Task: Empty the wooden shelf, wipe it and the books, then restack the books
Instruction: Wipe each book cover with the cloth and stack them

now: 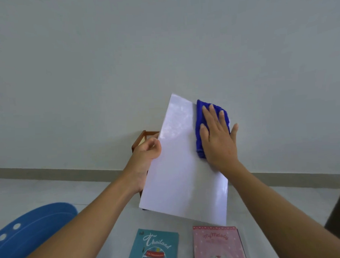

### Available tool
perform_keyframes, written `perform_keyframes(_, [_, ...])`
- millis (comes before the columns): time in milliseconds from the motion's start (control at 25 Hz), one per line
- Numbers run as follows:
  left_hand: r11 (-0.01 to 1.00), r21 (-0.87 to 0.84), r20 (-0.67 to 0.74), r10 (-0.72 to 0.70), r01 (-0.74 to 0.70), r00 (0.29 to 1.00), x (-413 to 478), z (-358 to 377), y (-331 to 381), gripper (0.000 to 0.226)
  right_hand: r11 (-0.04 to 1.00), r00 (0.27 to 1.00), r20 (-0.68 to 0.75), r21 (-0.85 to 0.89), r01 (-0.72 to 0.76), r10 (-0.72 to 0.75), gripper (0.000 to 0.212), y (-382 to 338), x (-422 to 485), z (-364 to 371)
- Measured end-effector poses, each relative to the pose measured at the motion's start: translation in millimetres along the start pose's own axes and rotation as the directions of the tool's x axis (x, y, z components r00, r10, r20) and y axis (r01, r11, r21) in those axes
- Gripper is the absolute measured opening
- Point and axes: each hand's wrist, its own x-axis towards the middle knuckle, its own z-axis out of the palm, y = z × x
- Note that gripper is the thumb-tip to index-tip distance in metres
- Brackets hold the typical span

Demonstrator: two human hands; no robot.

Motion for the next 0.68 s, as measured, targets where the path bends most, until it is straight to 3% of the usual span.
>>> perform_keyframes(120, [1.0,0.014,0.001,0.001,-0.001,1.0,2.9,1.1,-4.5,0.018,0.999,0.997,0.065,-0.008,-0.04,0.041,0.056,-17.7,-4.3,8.0])
perform_keyframes(200, [1.0,0.02,-0.041,0.013,-0.012,0.999,2.7,1.9,-5.0,0.016,0.994,0.981,0.168,-0.019,0.105,-0.101,0.057,-35.0,-19.2,19.3])
perform_keyframes(320, [0.997,0.019,-0.132,0.07,-0.068,0.989,1.4,1.9,-2.2,0.023,0.921,0.878,0.279,0.099,0.377,-0.389,0.056,-43.3,-35.0,27.9])
perform_keyframes(400, [0.997,-0.022,-0.144,0.065,-0.068,0.987,1.3,-1.7,-0.1,0.018,0.88,0.844,0.261,0.214,0.424,-0.47,0.056,-33.3,-33.3,28.2])
perform_keyframes(480, [0.999,-0.014,-0.145,0.04,-0.043,0.989,1.9,-6.9,-0.6,0.029,0.911,0.912,0.181,0.266,0.316,-0.369,0.057,-17.5,-26.8,28.3])
perform_keyframes(560, [1.0,0.011,-0.134,0.023,-0.022,0.991,-0.7,-10.0,0.6,0.027,0.955,0.979,0.112,0.264,0.136,-0.171,0.056,-5.0,-17.8,25.8])
perform_keyframes(680, [0.999,0.039,-0.106,0.041,-0.037,0.994,-4.2,-7.7,2.1,0.017,0.973,0.993,0.12,0.232,-0.005,-0.023,0.055,-2.4,-11.5,24.1])
